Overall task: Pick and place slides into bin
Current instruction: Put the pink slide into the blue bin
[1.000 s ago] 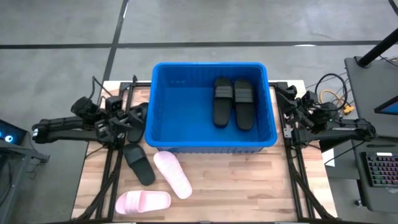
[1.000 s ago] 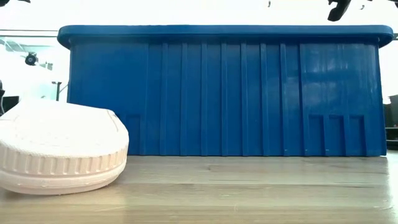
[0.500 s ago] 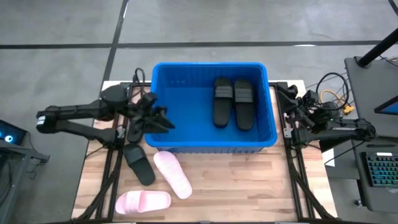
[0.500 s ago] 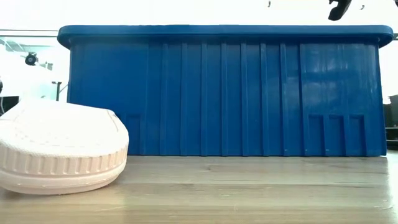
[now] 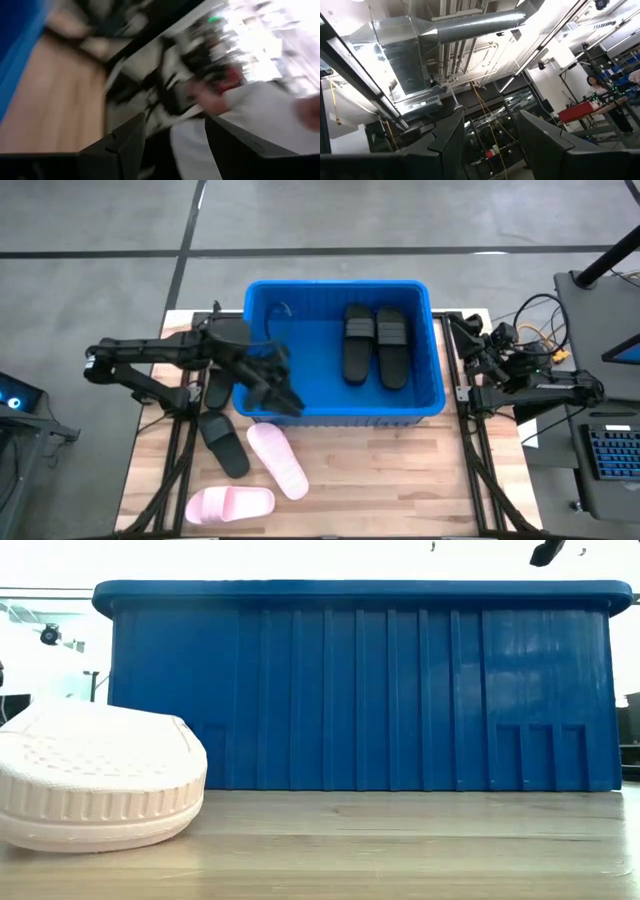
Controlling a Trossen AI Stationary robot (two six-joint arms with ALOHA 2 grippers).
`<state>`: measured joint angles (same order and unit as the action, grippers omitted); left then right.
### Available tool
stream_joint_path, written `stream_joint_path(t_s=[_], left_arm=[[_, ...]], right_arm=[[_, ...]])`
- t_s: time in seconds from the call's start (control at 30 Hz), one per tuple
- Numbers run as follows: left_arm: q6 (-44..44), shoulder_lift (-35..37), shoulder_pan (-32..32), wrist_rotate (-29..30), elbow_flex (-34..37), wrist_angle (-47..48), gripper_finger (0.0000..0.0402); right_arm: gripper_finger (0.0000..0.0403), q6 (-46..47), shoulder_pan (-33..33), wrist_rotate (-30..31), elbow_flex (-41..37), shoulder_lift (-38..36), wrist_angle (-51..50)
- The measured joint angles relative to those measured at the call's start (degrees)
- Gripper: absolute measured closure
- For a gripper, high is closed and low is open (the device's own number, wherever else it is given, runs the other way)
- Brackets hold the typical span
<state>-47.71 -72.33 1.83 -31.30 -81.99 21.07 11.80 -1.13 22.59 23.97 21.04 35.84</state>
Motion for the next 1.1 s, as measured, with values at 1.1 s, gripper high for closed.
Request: stream_joint_path(t_s=[1.1], left_arm=[[-57.06, -21.63, 28.91, 7.69, -10.57, 42.40, 0.0210]], right_arm=[[0.0227, -6.51, 0.00, 0.00, 0.01, 0.11, -4.08]])
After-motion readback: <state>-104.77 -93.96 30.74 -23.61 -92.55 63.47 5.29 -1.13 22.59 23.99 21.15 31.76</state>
